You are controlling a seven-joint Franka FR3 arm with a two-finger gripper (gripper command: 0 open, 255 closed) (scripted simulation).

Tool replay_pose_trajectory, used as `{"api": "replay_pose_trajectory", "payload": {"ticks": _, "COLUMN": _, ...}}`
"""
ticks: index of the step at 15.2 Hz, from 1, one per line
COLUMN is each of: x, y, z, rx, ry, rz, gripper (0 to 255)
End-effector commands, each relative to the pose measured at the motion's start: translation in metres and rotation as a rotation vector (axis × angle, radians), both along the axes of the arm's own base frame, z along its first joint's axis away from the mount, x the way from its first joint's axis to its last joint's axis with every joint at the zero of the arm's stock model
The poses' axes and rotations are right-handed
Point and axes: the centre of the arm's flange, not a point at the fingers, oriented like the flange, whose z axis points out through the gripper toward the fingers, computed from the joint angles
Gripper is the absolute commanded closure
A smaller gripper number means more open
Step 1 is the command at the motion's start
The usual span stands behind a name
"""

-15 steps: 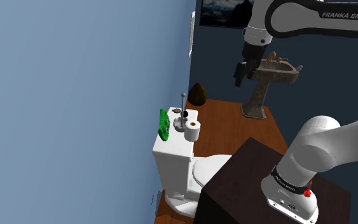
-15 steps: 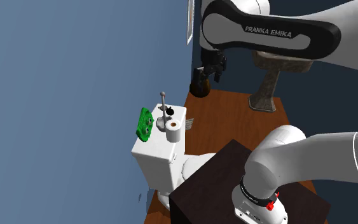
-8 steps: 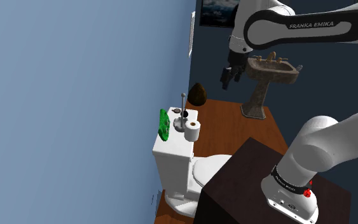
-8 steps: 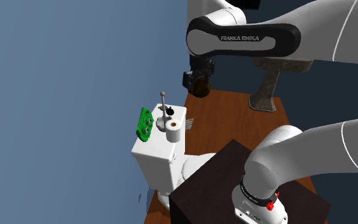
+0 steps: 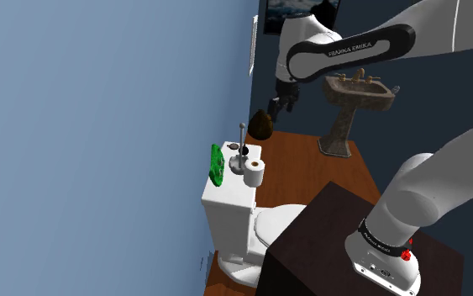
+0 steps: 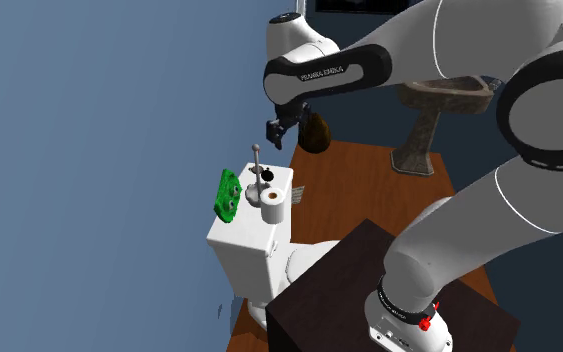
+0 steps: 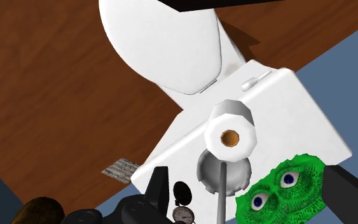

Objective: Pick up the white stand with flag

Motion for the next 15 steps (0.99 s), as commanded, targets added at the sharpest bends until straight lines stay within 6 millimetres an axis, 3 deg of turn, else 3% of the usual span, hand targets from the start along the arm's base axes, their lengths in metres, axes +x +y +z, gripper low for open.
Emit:
{"api": "replay_pose_trajectory", "payload": {"ticks": 1, "x": 0.02, "y": -0.002, "z": -0.014, "rx": -0.01, "ry": -0.007, "rz": 0.001, "gripper": 0}}
{"api": "replay_pose_trajectory", "payload": {"ticks": 15, "x": 0.174, "y": -0.013, "z": -0.107, "rx": -0.079, "ry": -0.043, "rz": 0.006, "gripper": 0}}
